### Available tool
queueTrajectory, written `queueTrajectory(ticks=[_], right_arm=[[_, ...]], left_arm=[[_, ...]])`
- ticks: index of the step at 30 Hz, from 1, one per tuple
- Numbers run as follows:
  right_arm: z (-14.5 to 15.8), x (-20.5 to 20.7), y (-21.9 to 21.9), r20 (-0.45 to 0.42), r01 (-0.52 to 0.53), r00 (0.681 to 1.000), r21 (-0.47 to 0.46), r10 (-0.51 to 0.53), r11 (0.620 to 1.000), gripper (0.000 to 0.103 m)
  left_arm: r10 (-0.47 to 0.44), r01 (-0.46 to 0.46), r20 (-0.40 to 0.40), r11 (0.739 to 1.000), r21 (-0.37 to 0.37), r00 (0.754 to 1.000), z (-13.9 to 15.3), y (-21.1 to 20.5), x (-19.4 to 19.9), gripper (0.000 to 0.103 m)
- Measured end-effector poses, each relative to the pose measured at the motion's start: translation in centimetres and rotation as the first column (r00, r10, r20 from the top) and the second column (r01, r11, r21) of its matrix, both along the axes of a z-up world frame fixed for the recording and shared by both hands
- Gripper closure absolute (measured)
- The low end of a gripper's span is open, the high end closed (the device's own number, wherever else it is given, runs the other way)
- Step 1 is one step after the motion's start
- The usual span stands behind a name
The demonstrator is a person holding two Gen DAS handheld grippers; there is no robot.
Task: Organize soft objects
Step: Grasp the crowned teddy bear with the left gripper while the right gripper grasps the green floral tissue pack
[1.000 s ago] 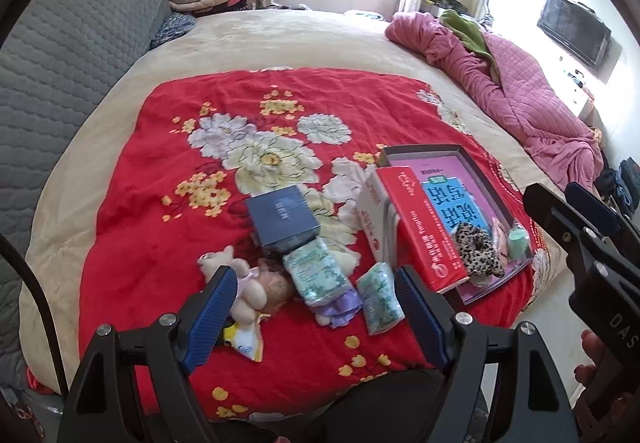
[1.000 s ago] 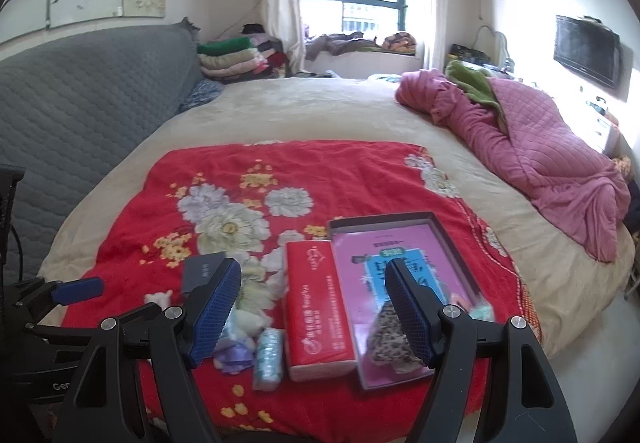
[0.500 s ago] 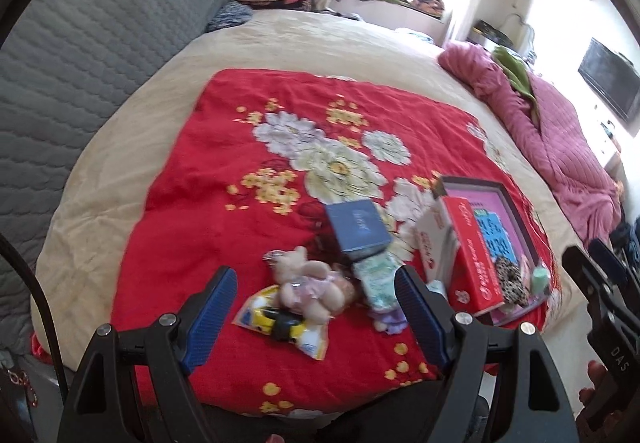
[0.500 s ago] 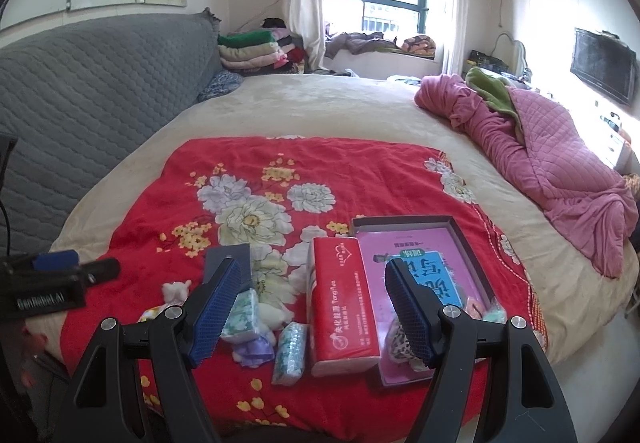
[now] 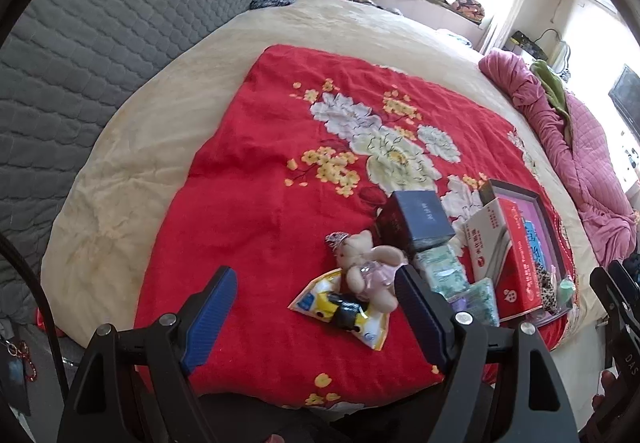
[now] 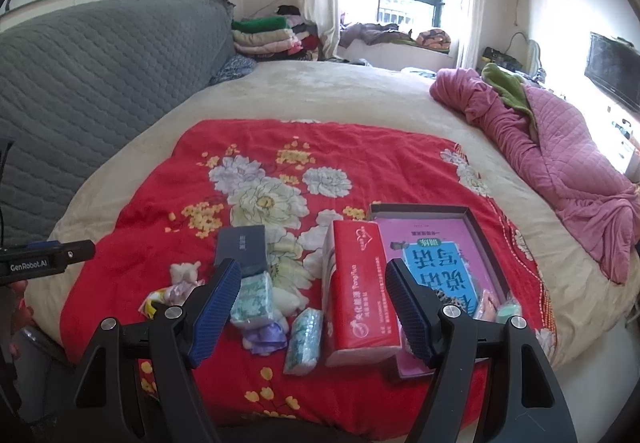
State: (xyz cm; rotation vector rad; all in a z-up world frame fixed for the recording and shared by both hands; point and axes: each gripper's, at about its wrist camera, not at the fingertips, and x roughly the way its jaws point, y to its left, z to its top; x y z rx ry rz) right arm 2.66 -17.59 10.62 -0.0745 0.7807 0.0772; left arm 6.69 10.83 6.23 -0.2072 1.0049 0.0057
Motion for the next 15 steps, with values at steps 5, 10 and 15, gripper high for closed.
queueTrajectory(ticks=[5,10,15], right_arm=[[-1.7,0.4,0.8,-0.036,-0.020,0.999,-0.007,0.020,1.000,0.027],[-3.8,1.1,1.7,-0.076,-0.041,0.996,-0.018,0.040,0.999,0.027],[-5.8,1.8,2.3,-0.116,-0.060,0.992,-0.022,0.057,0.998,0.027]], left_arm=[[0.007,-0.008,-0.026,1.000,-0.005,1.000,-1.5,0.2,0.0,0.022],[-0.026,0.024,-0.058,0.999,-0.035,0.998,-3.2,-1.0,0.6,0.022],[-0.065,0.057,-0.110,0.995,-0.080,0.992,-5.5,-2.9,1.5,0.022]])
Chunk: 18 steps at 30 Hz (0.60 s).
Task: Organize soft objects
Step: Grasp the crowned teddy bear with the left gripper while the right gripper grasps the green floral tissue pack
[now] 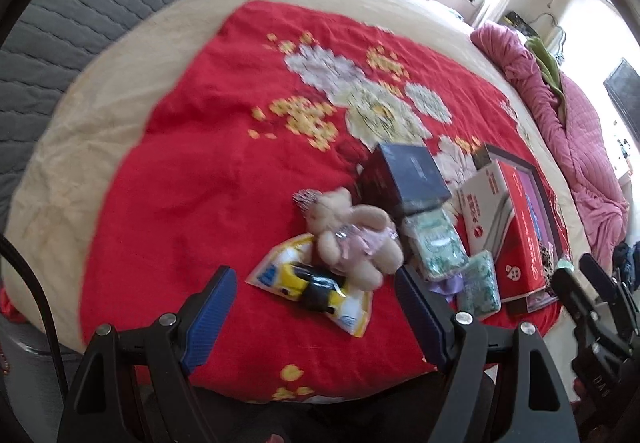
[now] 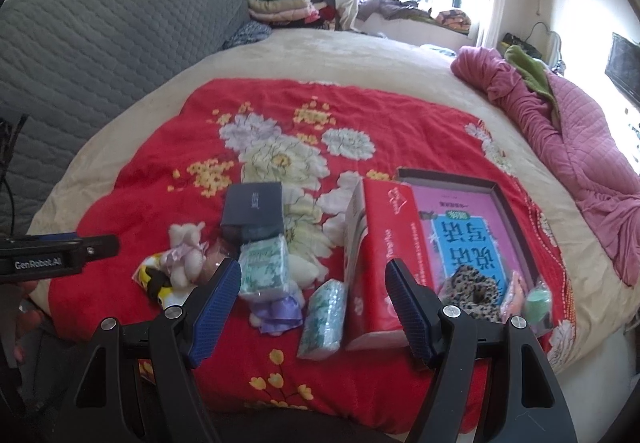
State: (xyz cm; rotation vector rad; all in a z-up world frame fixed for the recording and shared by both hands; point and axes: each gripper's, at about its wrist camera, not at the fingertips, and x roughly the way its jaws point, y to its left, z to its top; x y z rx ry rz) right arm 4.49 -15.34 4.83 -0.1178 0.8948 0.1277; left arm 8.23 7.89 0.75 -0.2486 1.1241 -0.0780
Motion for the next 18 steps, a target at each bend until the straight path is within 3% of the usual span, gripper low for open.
queueTrajectory(ticks=[9,13,18], right_arm=[[-5.2,1.8,2.1,-0.099,-0.048,0.994,-0.018,0.046,0.999,0.027],[-6.6,2.4,3.0,-0.126,-0.073,0.990,-0.031,0.069,0.997,0.027],[-7.6,3.3,3.3,-0.140,-0.080,0.987,-0.026,0.075,0.996,0.027]], left_arm=[[-0.022,0.019,-0.060,0.999,-0.049,0.998,-3.2,-2.0,2.7,0.022],[-0.010,0.001,-0.084,0.994,-0.108,0.996,-4.3,-1.9,3.9,0.022],[0.006,-0.021,-0.117,0.991,-0.130,0.993,-6.0,-1.7,5.3,0.022]])
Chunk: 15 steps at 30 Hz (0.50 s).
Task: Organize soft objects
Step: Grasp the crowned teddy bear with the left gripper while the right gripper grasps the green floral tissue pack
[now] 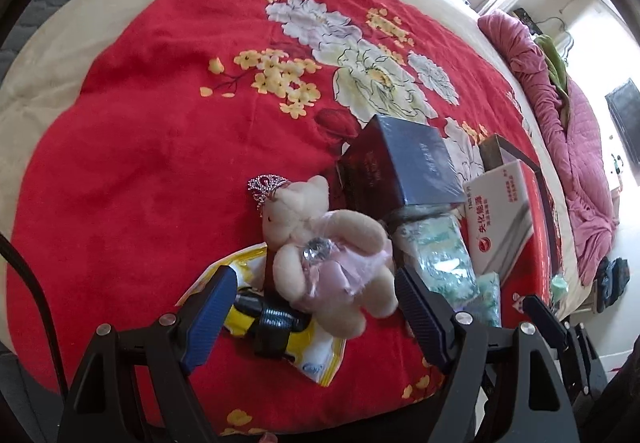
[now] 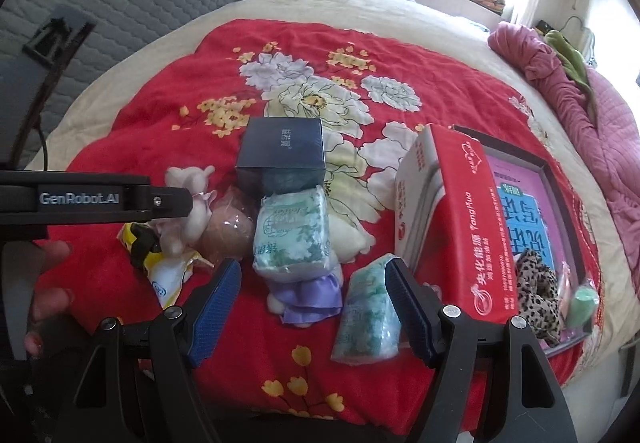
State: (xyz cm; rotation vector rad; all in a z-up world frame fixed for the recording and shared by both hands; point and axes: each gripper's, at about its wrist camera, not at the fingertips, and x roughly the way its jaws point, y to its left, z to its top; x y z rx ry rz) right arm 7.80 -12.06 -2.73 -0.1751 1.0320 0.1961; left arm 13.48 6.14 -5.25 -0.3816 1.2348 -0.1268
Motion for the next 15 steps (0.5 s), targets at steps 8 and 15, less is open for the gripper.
queueTrajectory(ticks=[8,15], right_arm=[[-1.7,1.2,0.1,-0.035,-0.002,0.999,-0.003,0.002,1.000,0.027],[-3.2,2.4,1.3,-0.062,-0.032,0.998,-0.026,0.030,0.999,0.027]], left_arm=[[0.047,-0.056,-0.057,0.985,-0.161,0.997,-2.2,1.4,1.8,0.022],[0.075,-0.091,-0.083,0.974,-0.207,0.994,-3.2,2.0,2.8,0.022]])
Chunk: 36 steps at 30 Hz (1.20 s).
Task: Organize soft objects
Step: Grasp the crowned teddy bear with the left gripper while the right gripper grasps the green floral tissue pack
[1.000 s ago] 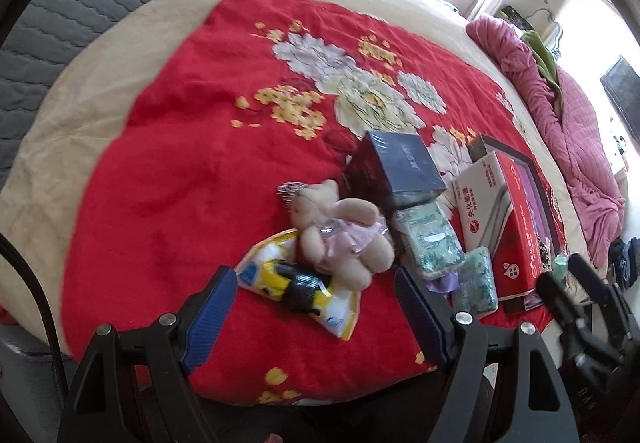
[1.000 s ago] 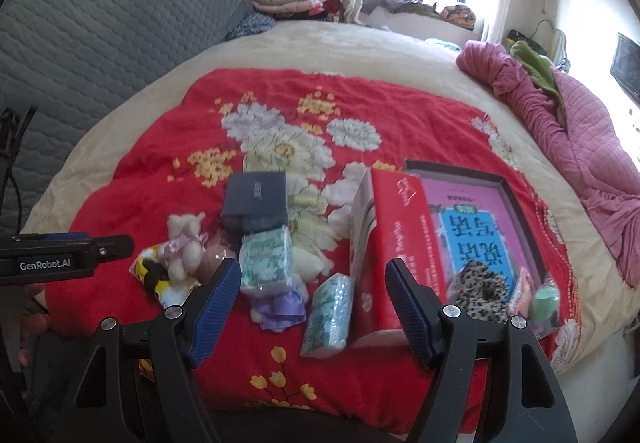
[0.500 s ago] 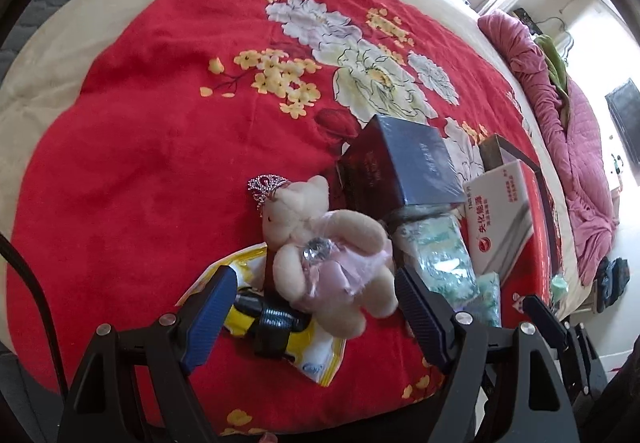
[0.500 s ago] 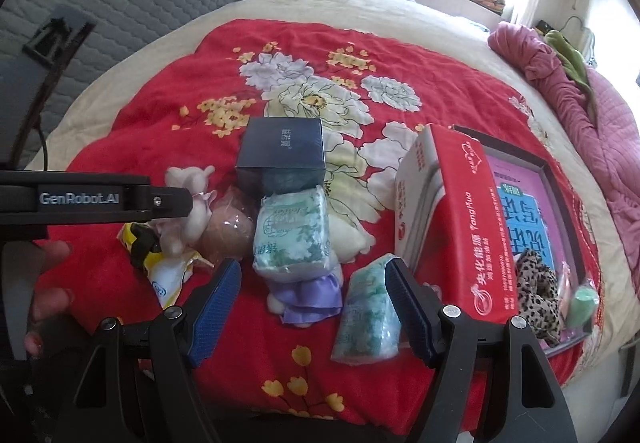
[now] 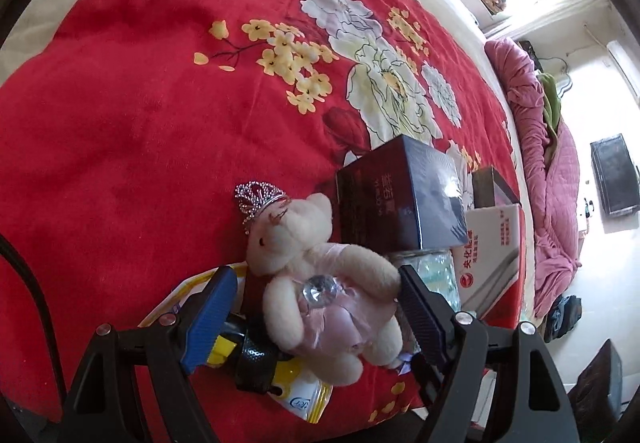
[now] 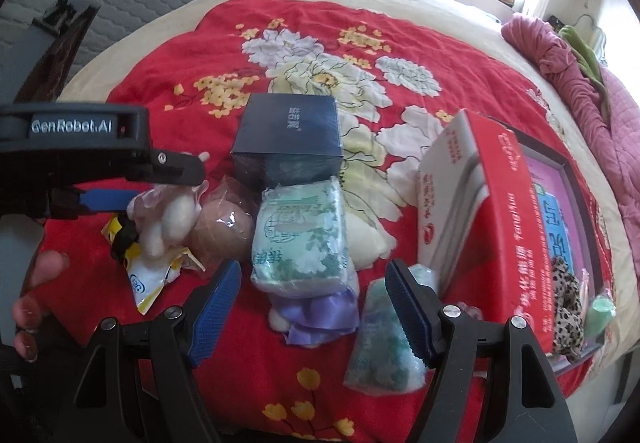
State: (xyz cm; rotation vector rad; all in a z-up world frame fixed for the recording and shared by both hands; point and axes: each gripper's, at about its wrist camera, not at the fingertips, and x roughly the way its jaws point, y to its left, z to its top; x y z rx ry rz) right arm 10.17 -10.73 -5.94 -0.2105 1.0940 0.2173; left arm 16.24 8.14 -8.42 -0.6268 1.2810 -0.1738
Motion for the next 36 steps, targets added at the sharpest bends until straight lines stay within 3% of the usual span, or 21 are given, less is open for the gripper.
queueTrajectory(ticks=[15,19,23,36], right_arm=[[-2.0,2.2,0.1,-0.022,-0.001,1.000,-0.018,0.001,1.000,0.028],[-2.0,2.0,0.7,-0.009,-0.037,0.999,-0.033,0.037,0.999,0.047],[-2.1,1.6,1.1,-0.003,-0.062,0.998,-0.053,0.062,0.997,0.049],[-1.9,1.4,1.0,0.004,-0.056,0.998,-0.037,0.056,0.998,0.049]], left_arm=[[0.042,-0.047,-0.044,0.991,-0.123,0.998,-1.7,0.8,1.3,0.031],[0.058,-0.066,-0.062,0.988,-0.137,0.996,-1.9,1.0,1.5,0.036],[0.066,-0.077,-0.074,0.985,-0.153,0.995,-1.9,1.1,1.3,0.040],[0.105,-0.127,-0.137,0.979,-0.161,0.985,-3.0,0.9,2.7,0.032]])
